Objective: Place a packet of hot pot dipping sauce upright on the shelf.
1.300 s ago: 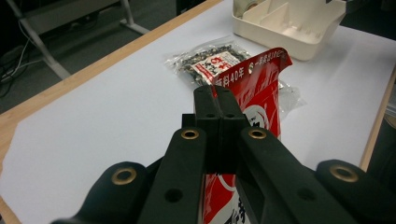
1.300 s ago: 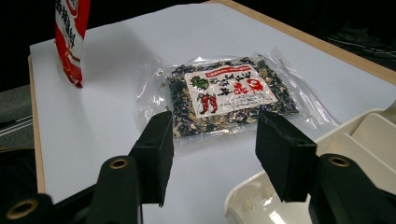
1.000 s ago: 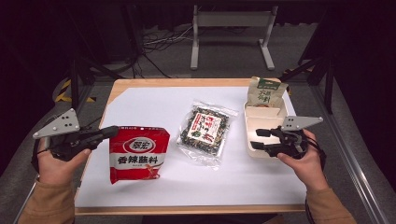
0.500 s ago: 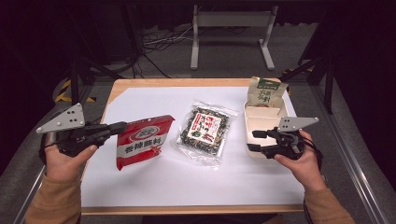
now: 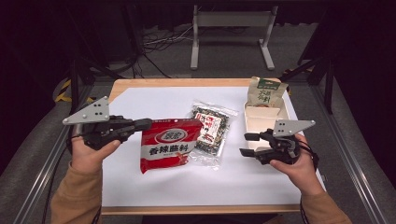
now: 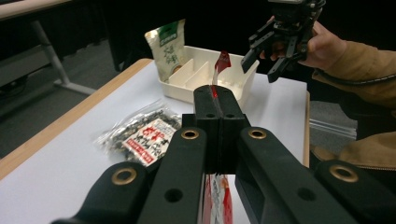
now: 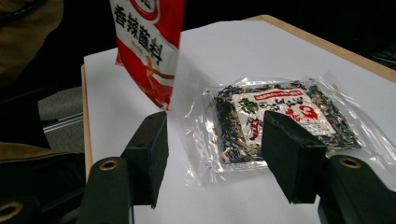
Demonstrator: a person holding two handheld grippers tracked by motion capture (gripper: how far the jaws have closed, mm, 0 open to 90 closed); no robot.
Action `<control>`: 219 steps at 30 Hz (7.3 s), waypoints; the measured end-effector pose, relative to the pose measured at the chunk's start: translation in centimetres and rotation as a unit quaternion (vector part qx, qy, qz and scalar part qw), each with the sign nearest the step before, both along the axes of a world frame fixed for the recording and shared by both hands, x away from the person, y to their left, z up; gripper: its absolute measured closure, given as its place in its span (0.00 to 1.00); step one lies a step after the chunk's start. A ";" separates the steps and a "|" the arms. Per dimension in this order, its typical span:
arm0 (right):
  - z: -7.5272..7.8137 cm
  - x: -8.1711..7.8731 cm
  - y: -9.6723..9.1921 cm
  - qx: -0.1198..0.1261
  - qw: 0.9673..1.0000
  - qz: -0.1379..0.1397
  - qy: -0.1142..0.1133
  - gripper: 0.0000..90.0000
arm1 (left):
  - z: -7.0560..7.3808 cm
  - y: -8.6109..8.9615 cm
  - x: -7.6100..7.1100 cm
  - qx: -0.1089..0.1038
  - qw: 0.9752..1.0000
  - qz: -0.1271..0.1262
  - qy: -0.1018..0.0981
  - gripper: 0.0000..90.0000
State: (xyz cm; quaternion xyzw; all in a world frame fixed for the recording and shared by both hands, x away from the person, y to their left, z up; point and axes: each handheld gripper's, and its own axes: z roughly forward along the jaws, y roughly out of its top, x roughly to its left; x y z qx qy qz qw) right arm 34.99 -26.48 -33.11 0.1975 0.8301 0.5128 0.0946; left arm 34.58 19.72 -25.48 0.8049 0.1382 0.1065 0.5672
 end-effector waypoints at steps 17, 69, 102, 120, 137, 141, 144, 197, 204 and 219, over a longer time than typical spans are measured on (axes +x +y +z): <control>0.4 -1.0 2.0 -0.006 1.000 0.005 -0.014 0.44 | -0.2 -6.2 1.2 -0.005 0.998 -0.062 0.015 1.00; -5.4 2.8 6.5 0.043 0.994 0.095 0.008 0.92 | -0.6 -7.8 1.6 -0.034 0.997 -0.074 0.013 1.00; -0.4 2.5 2.8 -0.036 0.997 0.069 -0.010 0.99 | -0.9 -7.0 2.4 -0.040 0.999 -0.026 0.027 0.54; 3.1 3.5 -0.5 -0.042 0.998 0.035 -0.002 0.99 | -1.7 -6.2 3.0 -0.024 0.999 0.005 0.029 0.50; 6.0 5.2 -3.2 -0.062 0.998 0.002 0.003 0.99 | -3.1 -5.6 4.1 -0.009 0.998 0.031 0.048 0.48; 6.2 5.7 -3.7 -0.065 0.998 -0.002 0.004 0.99 | -3.5 -5.7 4.4 -0.003 0.998 0.042 0.050 0.48; 6.4 6.2 -4.2 -0.068 0.998 -0.008 0.003 0.99 | -3.7 -5.6 4.7 0.001 0.998 0.044 0.051 0.48; 5.5 10.9 -12.7 -0.074 0.993 -0.090 0.024 0.99 | -6.6 -4.4 6.9 0.024 0.992 0.078 0.096 0.45; 4.4 11.7 -13.0 -0.084 0.992 -0.092 0.036 0.99 | -6.9 -4.4 7.0 0.028 0.991 0.078 0.103 0.45; 2.3 13.5 -12.7 -0.100 0.989 -0.093 0.051 0.99 | -7.3 -4.4 7.1 0.027 0.990 0.080 0.110 0.45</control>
